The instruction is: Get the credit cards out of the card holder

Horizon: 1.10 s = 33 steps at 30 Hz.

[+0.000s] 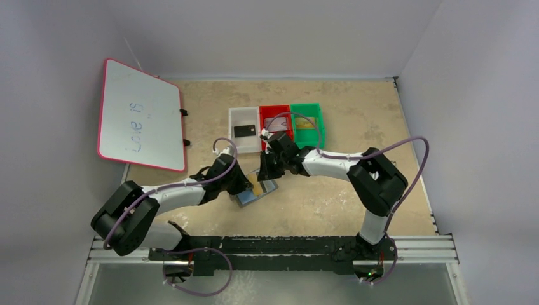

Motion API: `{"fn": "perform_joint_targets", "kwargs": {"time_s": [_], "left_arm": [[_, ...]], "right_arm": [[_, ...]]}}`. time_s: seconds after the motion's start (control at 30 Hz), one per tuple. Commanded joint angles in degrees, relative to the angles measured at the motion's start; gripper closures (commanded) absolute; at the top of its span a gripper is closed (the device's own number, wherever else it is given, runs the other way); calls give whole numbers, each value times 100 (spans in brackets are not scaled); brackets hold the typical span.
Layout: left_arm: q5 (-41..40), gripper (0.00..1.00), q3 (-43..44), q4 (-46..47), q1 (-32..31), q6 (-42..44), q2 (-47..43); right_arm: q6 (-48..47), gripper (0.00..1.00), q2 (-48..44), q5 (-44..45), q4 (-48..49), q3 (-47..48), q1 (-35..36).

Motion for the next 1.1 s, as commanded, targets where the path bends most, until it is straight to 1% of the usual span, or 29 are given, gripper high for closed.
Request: {"fn": "perform_joint_targets", "kwargs": {"time_s": [0.0,0.07,0.23,0.43,0.53,0.73,0.9,1.07], "left_arm": [[-278,100,-35,-439,1,261,-135],[-321,100,-48,-534,-5,275,-199],[-542,100,-126,-879,2,263,-598],[-569,100,-154,-1007,11,137,-1175],[-638,100,-62,-1286,12,199,-1316],[-750,100,126,-1671,12,273,-1719],[-837,100,382,-1898,15,378,-1933],[-777,100,426,-1893,8,405,-1999]], "right_arm": [[101,88,311,124,-97,97,28],[132,89,349,221,-264,53,28],[209,89,353,377,-476,26,28],[285,88,327,356,-458,44,28],[294,88,302,341,-463,88,28],[269,85,57,145,-267,179,21],[233,81,-212,274,-303,353,14],[249,79,-462,406,-288,398,-14]]}}
